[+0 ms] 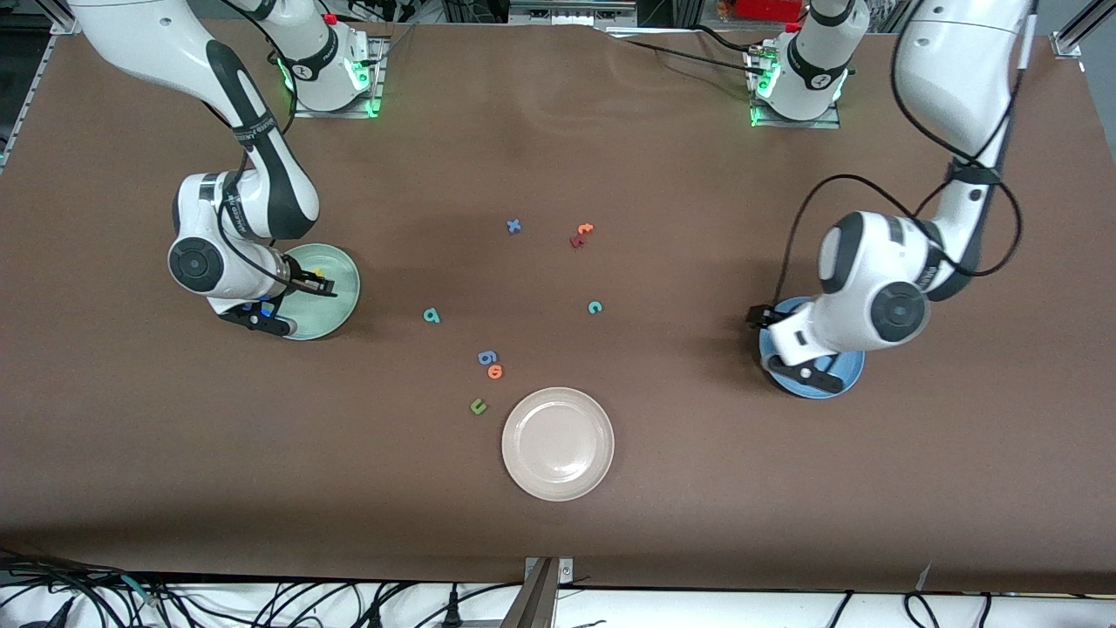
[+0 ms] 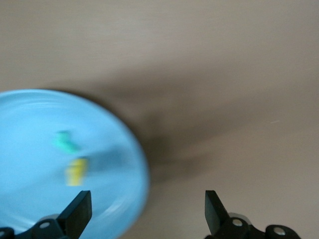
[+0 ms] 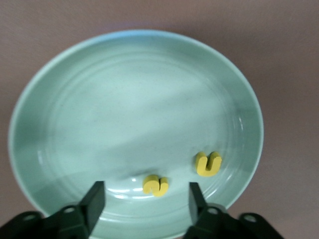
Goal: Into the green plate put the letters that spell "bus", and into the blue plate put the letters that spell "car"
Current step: 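Drop the 2 on the green plate while the left gripper drops 1 on blue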
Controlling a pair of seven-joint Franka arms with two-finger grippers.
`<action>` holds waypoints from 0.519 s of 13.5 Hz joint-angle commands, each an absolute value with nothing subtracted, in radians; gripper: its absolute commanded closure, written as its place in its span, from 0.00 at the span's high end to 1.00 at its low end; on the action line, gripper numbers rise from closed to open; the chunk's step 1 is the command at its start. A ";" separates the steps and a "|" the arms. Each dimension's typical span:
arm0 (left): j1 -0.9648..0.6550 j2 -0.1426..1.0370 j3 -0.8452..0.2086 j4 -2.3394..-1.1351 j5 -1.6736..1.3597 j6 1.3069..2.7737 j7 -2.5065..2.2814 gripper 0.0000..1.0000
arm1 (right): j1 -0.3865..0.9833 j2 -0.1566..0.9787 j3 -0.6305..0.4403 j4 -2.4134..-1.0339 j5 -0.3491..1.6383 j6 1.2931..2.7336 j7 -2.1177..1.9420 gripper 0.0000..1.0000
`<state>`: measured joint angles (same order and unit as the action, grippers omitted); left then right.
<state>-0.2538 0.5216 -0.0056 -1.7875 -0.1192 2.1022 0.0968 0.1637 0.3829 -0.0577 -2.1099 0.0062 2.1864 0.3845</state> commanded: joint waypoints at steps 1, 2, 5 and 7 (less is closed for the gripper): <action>-0.383 0.544 0.006 -1.732 -0.161 2.103 -0.078 1.00 | 0.164 0.342 0.004 -2.051 0.029 2.099 0.501 1.00; -0.418 0.567 0.006 -1.692 -0.161 2.103 -0.128 1.00 | 0.164 0.339 0.047 -2.034 0.029 2.098 0.590 1.00; -0.501 0.647 0.006 -1.609 -0.176 2.114 -0.323 1.00 | 0.173 0.351 0.142 -1.996 0.028 2.141 0.818 0.99; -0.558 0.675 0.006 -1.605 -0.178 2.201 -0.424 1.00 | 0.207 0.374 0.161 -1.996 0.028 2.234 0.953 0.99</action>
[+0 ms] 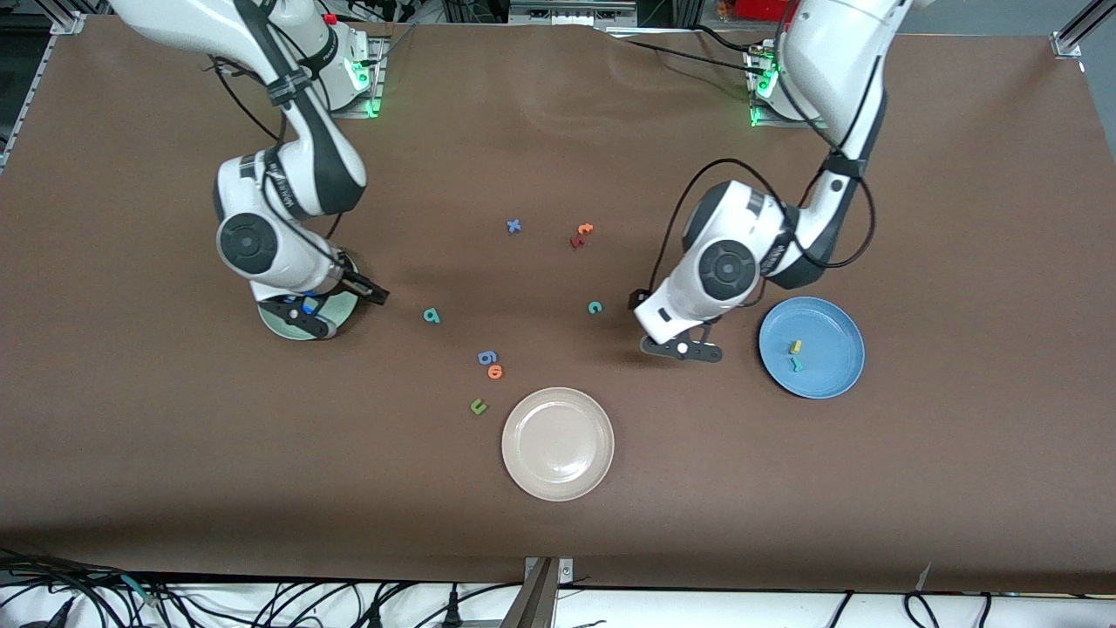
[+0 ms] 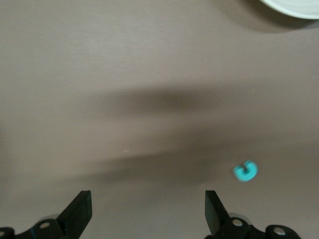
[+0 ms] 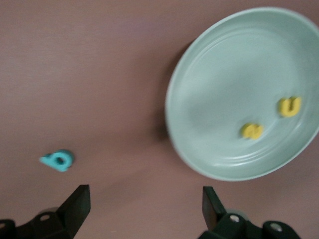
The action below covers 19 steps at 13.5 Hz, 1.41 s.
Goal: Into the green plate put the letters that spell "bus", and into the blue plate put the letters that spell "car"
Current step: 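Grasp the teal b with the right gripper while the left grasps teal c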
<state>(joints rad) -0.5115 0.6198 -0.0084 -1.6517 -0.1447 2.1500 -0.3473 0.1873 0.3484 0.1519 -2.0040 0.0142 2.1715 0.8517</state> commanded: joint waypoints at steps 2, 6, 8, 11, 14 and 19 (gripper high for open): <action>-0.581 0.716 0.006 -1.603 -0.178 2.253 -0.544 1.00 | 0.241 0.414 0.161 -1.999 0.025 2.330 1.058 0.99; -0.643 0.745 0.006 -1.601 -0.178 2.318 -0.643 1.00 | 0.282 0.495 0.160 -2.003 0.023 2.482 1.144 0.99; -0.664 0.746 0.006 -1.603 -0.176 2.350 -0.652 1.00 | 0.296 0.512 0.158 -2.005 0.023 2.516 1.178 0.99; -0.683 0.746 0.008 -1.615 -0.167 2.393 -0.698 1.00 | 0.305 0.541 0.152 -2.005 0.012 2.557 1.186 0.99; -0.706 0.755 0.011 -1.623 -0.152 2.396 -0.699 1.00 | 0.308 0.552 0.152 -2.005 0.014 2.571 1.187 0.99; -0.703 0.765 0.011 -1.626 -0.115 2.410 -0.701 0.92 | 0.308 0.568 0.150 -2.006 0.014 2.594 1.187 0.92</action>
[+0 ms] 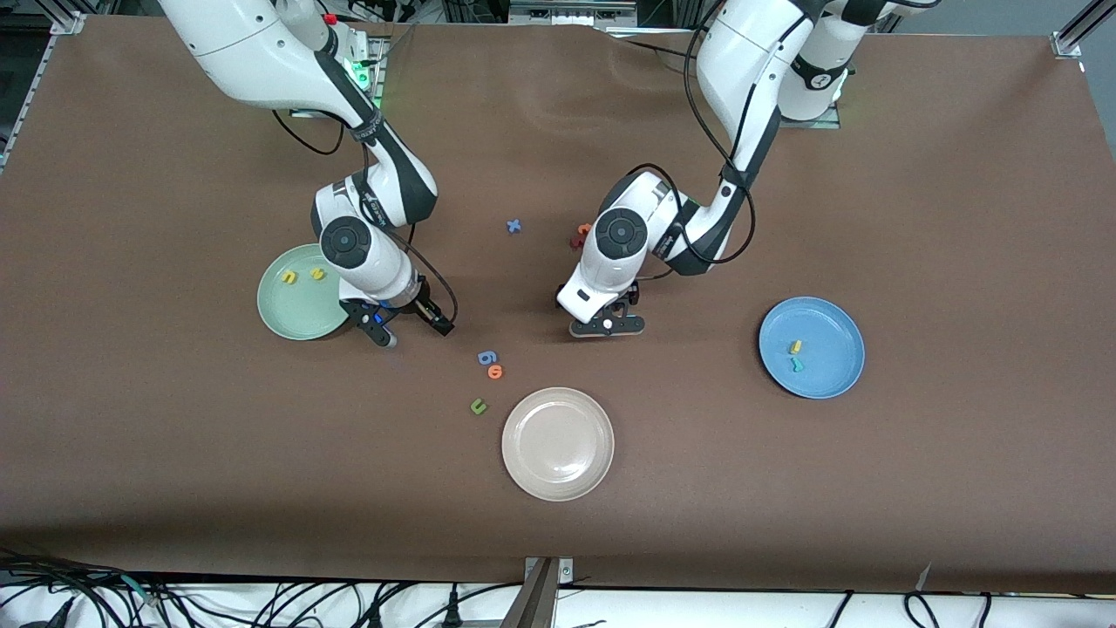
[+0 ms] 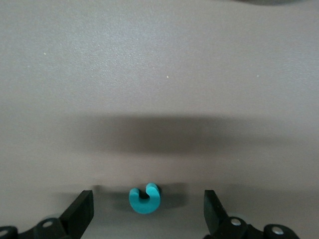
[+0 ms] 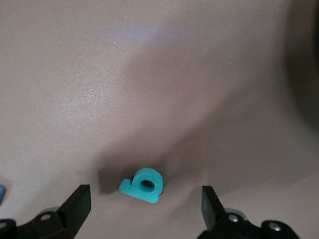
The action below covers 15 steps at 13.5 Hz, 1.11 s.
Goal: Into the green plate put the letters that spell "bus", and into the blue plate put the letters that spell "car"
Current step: 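Grasp the teal b with the right gripper while the left grasps teal c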
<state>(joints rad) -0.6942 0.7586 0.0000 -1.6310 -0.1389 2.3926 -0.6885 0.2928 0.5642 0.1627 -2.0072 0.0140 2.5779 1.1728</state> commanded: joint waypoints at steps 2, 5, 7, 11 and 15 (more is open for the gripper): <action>-0.704 0.767 0.011 -1.628 -0.115 2.411 -0.701 0.80 | 0.307 0.568 0.144 -2.005 0.009 2.594 1.186 0.91; -0.704 0.767 0.011 -1.631 -0.115 2.411 -0.706 0.63 | 0.308 0.568 0.132 -2.005 -0.021 2.605 1.186 0.91; -0.707 0.767 0.011 -1.638 -0.114 2.411 -0.706 0.50 | 0.308 0.577 0.132 -2.005 -0.021 2.612 1.187 0.92; -0.729 0.762 0.011 -1.654 -0.114 2.411 -0.704 0.34 | 0.327 0.591 0.132 -2.005 -0.021 2.646 1.224 0.92; -0.732 0.762 0.011 -1.654 -0.112 2.410 -0.703 0.24 | 0.328 0.597 0.132 -2.005 -0.021 2.654 1.232 0.87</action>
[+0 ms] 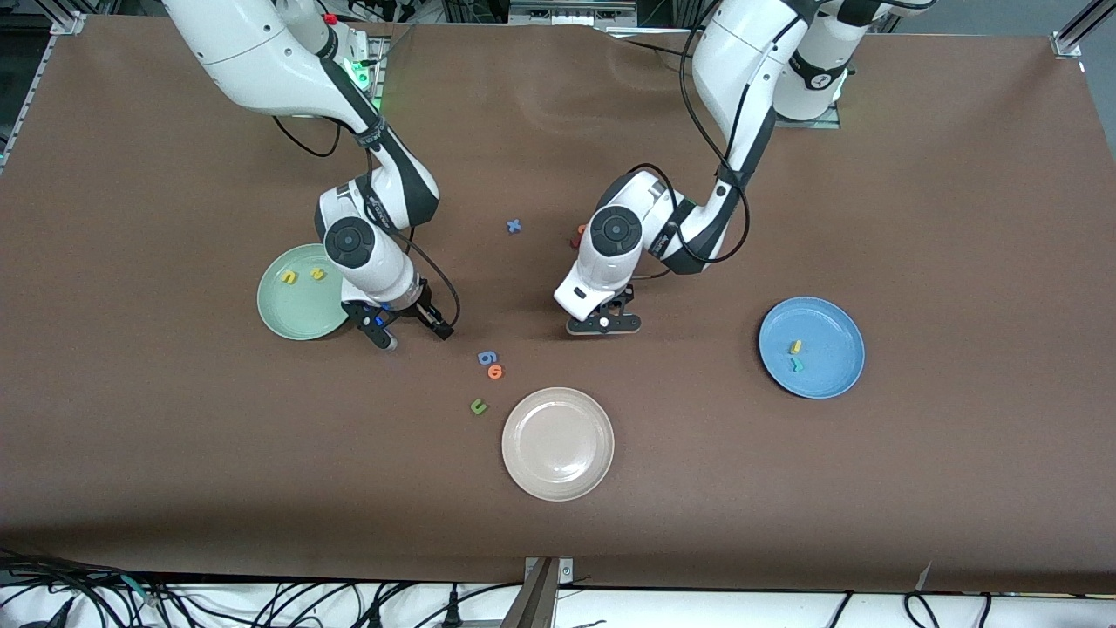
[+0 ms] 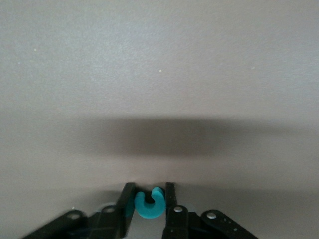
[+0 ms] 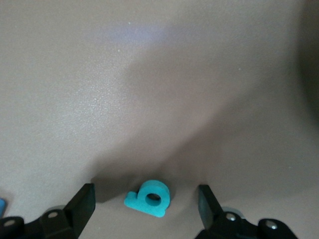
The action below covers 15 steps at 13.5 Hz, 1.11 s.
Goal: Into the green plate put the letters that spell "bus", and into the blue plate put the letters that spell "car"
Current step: 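Grasp the teal b with the right gripper while the left grasps teal c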
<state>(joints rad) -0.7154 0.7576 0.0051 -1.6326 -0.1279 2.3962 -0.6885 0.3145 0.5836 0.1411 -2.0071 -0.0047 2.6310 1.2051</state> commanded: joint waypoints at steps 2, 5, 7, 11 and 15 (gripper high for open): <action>-0.732 0.762 0.011 -1.654 -0.112 2.408 -0.698 0.22 | 0.328 0.597 0.132 -2.005 -0.023 2.654 1.229 0.65; -0.727 0.759 0.014 -1.651 -0.106 2.395 -0.690 0.19 | 0.327 0.597 0.130 -2.005 -0.023 2.654 1.224 0.54; -0.697 0.738 0.015 -1.646 0.013 2.361 -0.674 0.19 | 0.327 0.597 0.130 -2.005 -0.025 2.654 1.223 0.46; -0.579 0.683 0.012 -1.651 0.038 2.286 -0.456 0.18 | 0.327 0.597 0.130 -2.005 -0.025 2.652 1.220 0.25; -0.448 0.594 0.009 -1.695 0.037 2.189 -0.228 0.17 | 0.322 0.586 0.129 -1.994 -0.025 2.634 1.204 0.21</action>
<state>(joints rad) -0.5017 0.6722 0.0235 -1.6332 0.0099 2.2264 -0.3276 0.3168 0.5779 0.1402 -2.0004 -0.0049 2.6415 1.2054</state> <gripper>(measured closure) 0.714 0.604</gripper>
